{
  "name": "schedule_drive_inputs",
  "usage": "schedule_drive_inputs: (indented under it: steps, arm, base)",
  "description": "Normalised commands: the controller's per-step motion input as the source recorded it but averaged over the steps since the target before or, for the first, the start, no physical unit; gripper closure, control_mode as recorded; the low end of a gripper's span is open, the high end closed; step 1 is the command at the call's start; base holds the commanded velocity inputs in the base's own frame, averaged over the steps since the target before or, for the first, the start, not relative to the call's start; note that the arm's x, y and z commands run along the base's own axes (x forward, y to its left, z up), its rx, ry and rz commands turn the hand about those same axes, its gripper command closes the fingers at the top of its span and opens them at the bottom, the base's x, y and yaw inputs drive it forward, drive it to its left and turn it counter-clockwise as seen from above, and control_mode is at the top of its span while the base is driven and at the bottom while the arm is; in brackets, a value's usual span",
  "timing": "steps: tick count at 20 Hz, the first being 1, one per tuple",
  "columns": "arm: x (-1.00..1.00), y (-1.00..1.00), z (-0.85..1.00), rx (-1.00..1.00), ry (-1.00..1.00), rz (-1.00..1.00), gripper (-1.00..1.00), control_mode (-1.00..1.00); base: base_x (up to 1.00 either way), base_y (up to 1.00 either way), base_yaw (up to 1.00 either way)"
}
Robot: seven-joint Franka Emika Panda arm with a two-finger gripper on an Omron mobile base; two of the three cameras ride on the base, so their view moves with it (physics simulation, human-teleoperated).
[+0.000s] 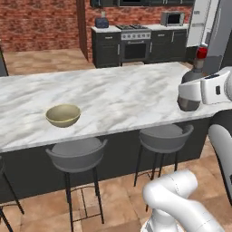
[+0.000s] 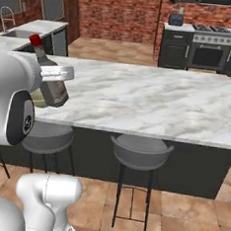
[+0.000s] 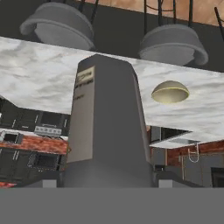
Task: There is a bowl on the dining counter. Grab a lemon wedge from the fridge and place it in the bowl. Then get the liquor bottle and glass cup from the cabinet and place them next to the bowl.
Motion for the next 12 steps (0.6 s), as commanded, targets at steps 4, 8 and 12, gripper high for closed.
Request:
schedule_drive_inputs:
  steps: [4,8,12]
  arm:
    - [0.0,0.0,0.0,0.0,0.0,0.0,1.0,1.0]
    - [0.0,0.0,0.0,0.0,0.0,0.0,1.0,1.0]
    - [0.0,0.0,0.0,0.0,0.0,0.0,1.0,1.0]
  base:
    - [-0.01,1.0,-0.31]
    - [0.0,1.0,-0.12]
    - [0.17,0.91,0.0]
